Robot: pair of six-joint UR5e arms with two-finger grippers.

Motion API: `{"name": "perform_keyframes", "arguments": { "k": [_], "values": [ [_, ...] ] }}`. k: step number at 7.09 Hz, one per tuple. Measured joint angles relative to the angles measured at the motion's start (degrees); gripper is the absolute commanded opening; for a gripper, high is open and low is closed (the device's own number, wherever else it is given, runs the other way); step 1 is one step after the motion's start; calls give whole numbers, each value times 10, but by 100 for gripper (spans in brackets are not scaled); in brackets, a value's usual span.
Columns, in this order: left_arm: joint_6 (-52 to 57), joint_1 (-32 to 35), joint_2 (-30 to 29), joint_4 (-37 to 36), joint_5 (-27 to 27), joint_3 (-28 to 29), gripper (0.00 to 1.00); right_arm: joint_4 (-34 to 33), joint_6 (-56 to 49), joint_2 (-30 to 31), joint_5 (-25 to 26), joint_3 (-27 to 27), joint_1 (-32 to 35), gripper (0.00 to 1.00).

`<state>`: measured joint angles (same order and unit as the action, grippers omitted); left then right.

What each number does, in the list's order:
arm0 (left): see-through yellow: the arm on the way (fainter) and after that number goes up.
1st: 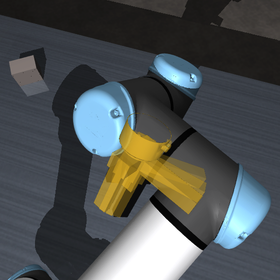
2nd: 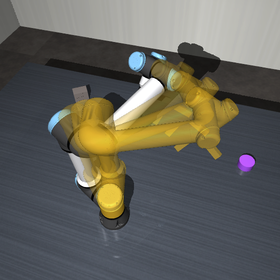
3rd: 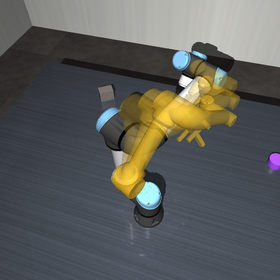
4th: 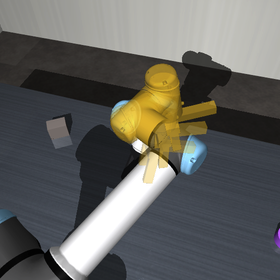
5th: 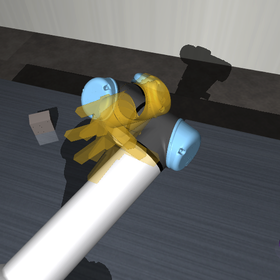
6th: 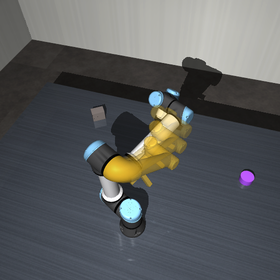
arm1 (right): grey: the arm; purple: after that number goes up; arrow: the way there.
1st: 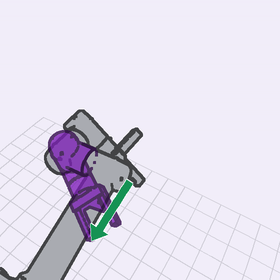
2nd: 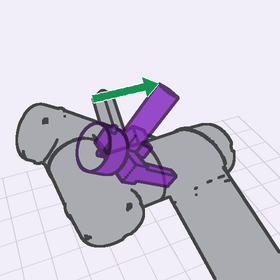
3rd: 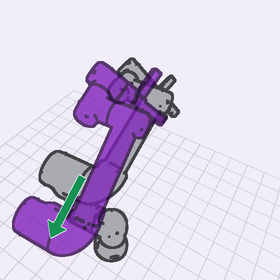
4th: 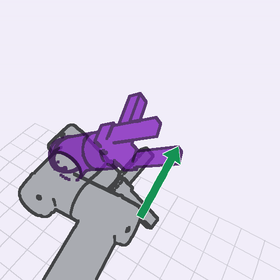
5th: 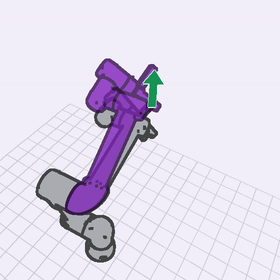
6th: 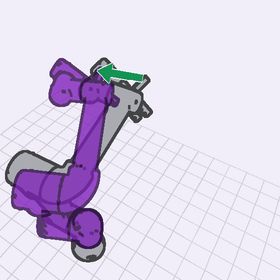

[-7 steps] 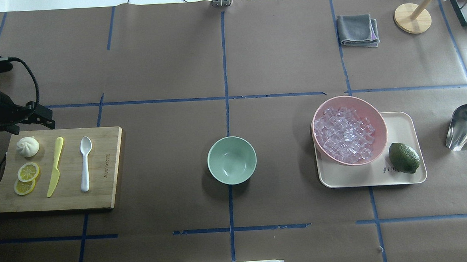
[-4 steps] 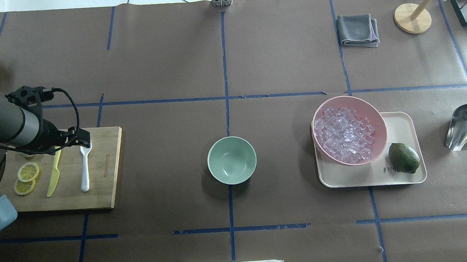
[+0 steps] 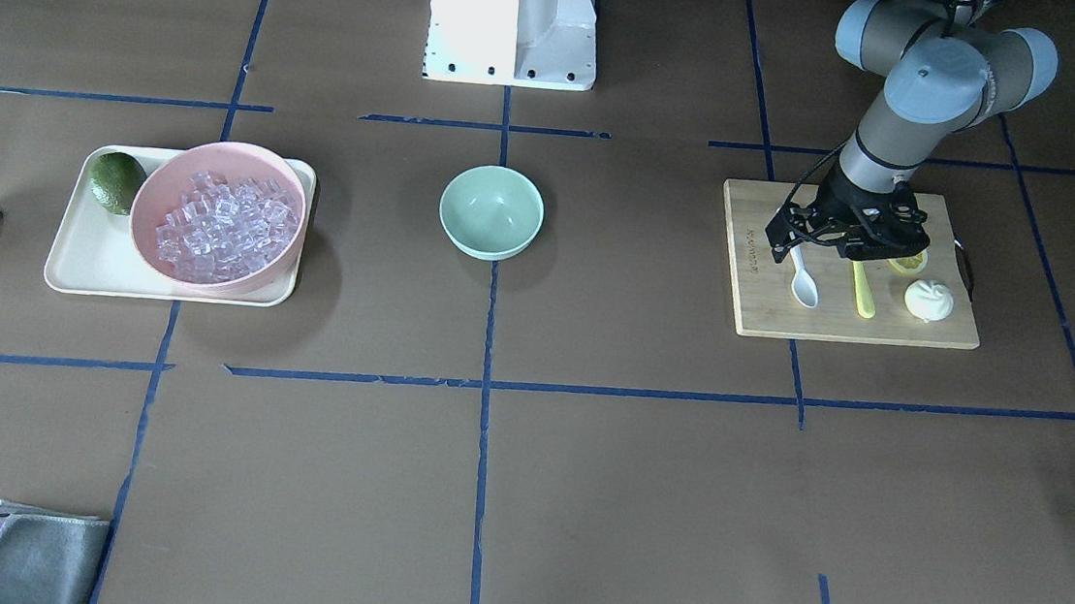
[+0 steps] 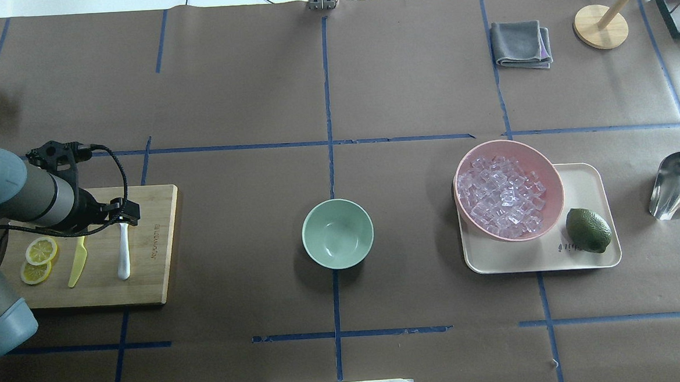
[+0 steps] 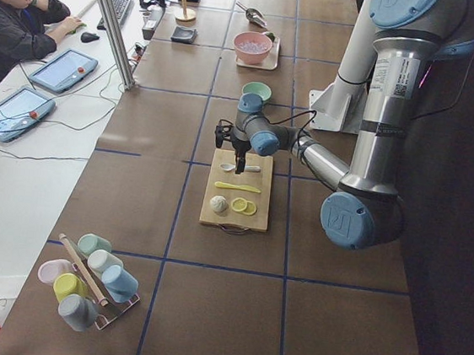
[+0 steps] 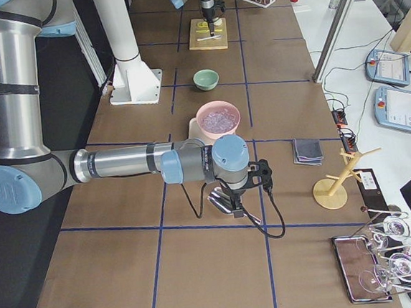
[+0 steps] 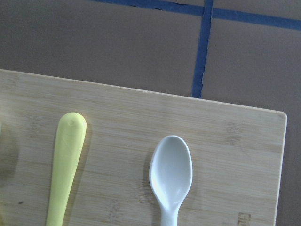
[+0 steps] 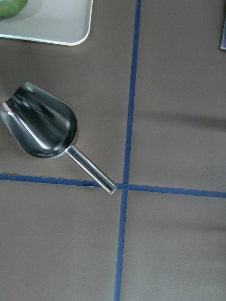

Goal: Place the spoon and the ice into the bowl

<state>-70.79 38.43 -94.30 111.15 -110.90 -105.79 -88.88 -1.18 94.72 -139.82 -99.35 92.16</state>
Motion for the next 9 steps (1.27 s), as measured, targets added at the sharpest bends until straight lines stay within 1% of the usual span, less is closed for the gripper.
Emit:
{"name": "perform_keyframes", "arguments": {
  "k": [1,2,3,5,6,9],
  "values": [
    [-3,-5,-2,10,0,11,93,1,10,0,0,0,0,100],
    [-5,-8,-5,15,0,18,87,2,16,0,-1,0,0,100],
    [-5,-10,-7,17,-1,20,76,2,19,-1,-1,-1,0,100],
    [-6,-10,-9,17,-5,20,67,1,22,-3,-4,-3,0,100],
    [-5,-10,-9,17,-6,18,65,1,23,-4,-9,-4,0,100],
    [-3,-10,-8,16,-6,19,64,0,28,-5,-16,-6,0,100]
  ]
}}
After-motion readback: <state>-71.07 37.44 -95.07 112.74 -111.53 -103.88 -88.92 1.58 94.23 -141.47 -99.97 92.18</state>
